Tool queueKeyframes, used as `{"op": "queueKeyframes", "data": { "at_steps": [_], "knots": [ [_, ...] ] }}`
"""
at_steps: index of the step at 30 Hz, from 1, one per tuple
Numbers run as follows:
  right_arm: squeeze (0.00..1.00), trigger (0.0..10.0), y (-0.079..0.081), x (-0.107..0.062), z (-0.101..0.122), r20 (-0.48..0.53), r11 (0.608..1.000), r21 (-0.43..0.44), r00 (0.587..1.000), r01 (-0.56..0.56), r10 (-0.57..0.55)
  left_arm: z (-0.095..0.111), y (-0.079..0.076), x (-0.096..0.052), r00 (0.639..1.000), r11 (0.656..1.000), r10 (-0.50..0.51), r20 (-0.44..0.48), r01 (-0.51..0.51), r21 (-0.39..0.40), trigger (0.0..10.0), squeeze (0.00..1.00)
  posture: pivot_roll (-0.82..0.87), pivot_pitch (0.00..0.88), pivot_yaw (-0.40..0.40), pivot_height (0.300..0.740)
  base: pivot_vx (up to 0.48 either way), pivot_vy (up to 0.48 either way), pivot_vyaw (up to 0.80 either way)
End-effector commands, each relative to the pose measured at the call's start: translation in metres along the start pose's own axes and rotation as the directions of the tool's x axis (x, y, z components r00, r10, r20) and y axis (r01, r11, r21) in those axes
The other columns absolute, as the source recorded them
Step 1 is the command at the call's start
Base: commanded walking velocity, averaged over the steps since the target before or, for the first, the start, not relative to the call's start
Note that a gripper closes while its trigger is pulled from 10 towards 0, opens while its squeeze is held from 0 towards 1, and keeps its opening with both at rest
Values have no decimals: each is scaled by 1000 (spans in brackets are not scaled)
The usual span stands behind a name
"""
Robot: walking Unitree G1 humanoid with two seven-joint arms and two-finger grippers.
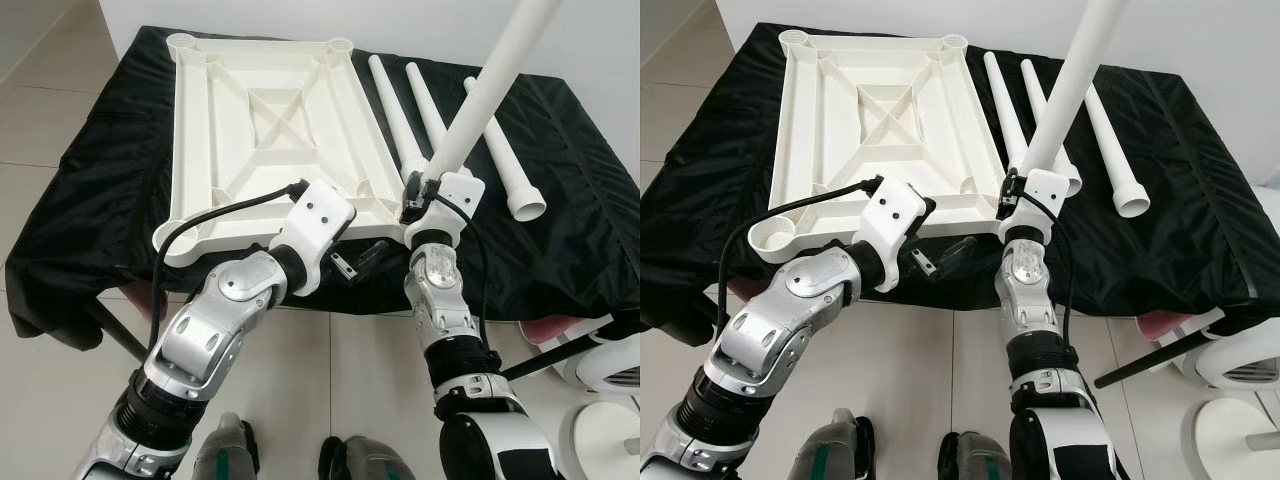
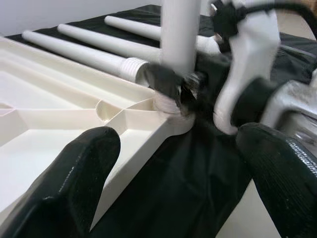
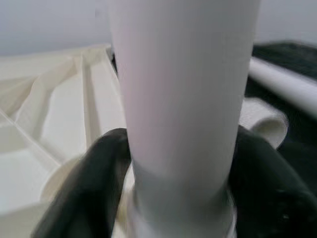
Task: Building children table
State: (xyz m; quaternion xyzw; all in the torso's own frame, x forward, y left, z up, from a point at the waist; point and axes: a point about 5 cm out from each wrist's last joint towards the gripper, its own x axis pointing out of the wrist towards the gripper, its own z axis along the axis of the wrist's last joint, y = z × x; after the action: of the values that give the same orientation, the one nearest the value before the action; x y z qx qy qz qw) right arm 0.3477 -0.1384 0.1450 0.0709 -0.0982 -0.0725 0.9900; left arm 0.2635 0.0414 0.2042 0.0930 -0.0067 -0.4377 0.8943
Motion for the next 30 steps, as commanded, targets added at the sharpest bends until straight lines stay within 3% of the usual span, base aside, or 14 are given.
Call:
{"op": "queueKeyframes", "data": {
  "at_steps": [1, 5, 6, 7, 8, 12, 14, 17, 30],
  "knots": [
    [1000, 10000, -4, 0, -1, -10, 1000, 10, 1000, 1, -1, 1, -2, 1, 1000, 1000, -26, 6, 26, -3, 10000, 0, 117, 74, -79, 740, 0, 0, 0],
    [1000, 10000, -5, 2, 2, 6, 999, 1, 999, -43, 43, 1, -2, 1, 1000, 1000, -23, 7, 23, -4, 10000, 0, 120, 68, -83, 740, 0, 0, 0],
    [173, 10000, -5, 3, 2, 0, 996, 2, 996, -89, 89, 1, -3, 1, 1000, 1000, -22, 7, 22, -5, 10000, 0, 122, 66, -83, 740, 0, 0, 0],
    [173, 10000, -5, 3, 2, 0, 996, 2, 996, -89, 89, 1, -3, 1, 1000, 1000, -22, 7, 22, -5, 10000, 0, 122, 66, -83, 740, 0, 0, 0],
    [0, 10000, -4, 3, 2, 0, 990, 9, 990, -138, 138, 1, -3, 1, 1000, 1000, -21, 7, 22, -6, 10000, 0, 121, 65, -83, 740, 0, 0, 0],
    [0, 10000, -3, 2, 4, 8, 976, 11, 976, -219, 219, 1, -4, 1, 1000, 1000, -21, 8, 21, -7, 10000, 0, 120, 62, -86, 740, 0, 0, 0],
    [0, 10000, -8, 2, 6, 16, 946, 4, 946, -325, 325, 0, -4, 1, 1000, 1000, -21, 9, 21, -7, 10000, 0, 119, 57, -84, 740, 0, 0, 0],
    [0, 10000, -12, 4, 8, 13, 917, -5, 917, -398, 398, 0, -4, 1, 1000, 1000, -23, 10, 23, -7, 10000, 0, 117, 52, -84, 740, 0, 0, 0],
    [0, 10000, -36, 13, 18, -25, 847, -84, 851, -525, 525, 1, -5, 1, 1000, 1000, -26, 14, 26, -6, 10000, 0, 118, 44, -83, 740, 0, 0, 0]
  ]
}}
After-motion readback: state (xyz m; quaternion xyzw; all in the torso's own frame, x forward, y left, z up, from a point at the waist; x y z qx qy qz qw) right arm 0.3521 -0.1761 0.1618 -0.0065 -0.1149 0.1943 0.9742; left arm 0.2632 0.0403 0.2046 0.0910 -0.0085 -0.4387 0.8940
